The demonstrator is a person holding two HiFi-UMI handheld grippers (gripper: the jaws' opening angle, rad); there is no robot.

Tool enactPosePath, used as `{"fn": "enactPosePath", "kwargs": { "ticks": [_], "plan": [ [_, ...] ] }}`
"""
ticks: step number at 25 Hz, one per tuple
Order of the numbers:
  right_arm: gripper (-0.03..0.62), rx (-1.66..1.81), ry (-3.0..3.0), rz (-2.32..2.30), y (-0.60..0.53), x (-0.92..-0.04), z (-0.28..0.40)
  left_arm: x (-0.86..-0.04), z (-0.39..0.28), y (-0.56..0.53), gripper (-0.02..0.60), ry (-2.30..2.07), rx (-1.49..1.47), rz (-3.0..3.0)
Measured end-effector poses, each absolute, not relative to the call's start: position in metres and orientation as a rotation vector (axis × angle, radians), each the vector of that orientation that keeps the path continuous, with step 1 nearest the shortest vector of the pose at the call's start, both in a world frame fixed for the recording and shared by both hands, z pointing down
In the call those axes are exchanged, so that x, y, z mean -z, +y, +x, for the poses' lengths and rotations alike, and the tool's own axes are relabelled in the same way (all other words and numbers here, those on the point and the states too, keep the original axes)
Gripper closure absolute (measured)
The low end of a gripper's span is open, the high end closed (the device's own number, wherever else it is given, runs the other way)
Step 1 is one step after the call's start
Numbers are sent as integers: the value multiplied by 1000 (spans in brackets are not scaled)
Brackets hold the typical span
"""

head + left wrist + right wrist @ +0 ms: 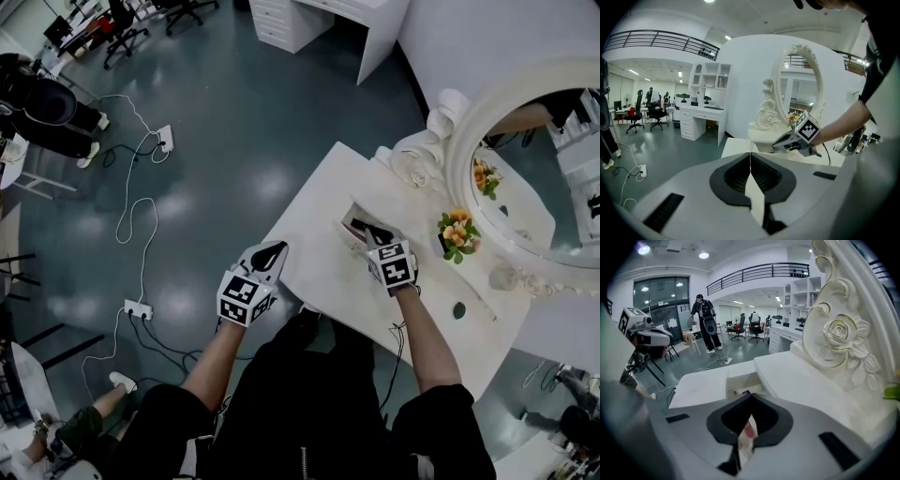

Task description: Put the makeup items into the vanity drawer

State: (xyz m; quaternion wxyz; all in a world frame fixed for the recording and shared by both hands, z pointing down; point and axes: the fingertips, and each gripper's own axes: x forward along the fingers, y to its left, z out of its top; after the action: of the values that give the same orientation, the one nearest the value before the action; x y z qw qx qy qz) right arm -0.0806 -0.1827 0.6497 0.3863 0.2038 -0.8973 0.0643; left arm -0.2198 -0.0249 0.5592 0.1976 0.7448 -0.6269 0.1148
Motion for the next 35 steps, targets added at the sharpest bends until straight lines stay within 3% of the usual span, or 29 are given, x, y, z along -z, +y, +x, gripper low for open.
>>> {"fn": "enactPosePath", "kwargs": {
  "ticks": [17, 35],
  "plan": [
    [589, -273, -2398, 650, -161, -599, -30, -539, -172, -65, 560, -1621, -335, 2252],
    [589, -441, -2272, 1082, -152, -599, 133, -539, -40, -121, 560, -1237, -394, 2527]
  ]
}}
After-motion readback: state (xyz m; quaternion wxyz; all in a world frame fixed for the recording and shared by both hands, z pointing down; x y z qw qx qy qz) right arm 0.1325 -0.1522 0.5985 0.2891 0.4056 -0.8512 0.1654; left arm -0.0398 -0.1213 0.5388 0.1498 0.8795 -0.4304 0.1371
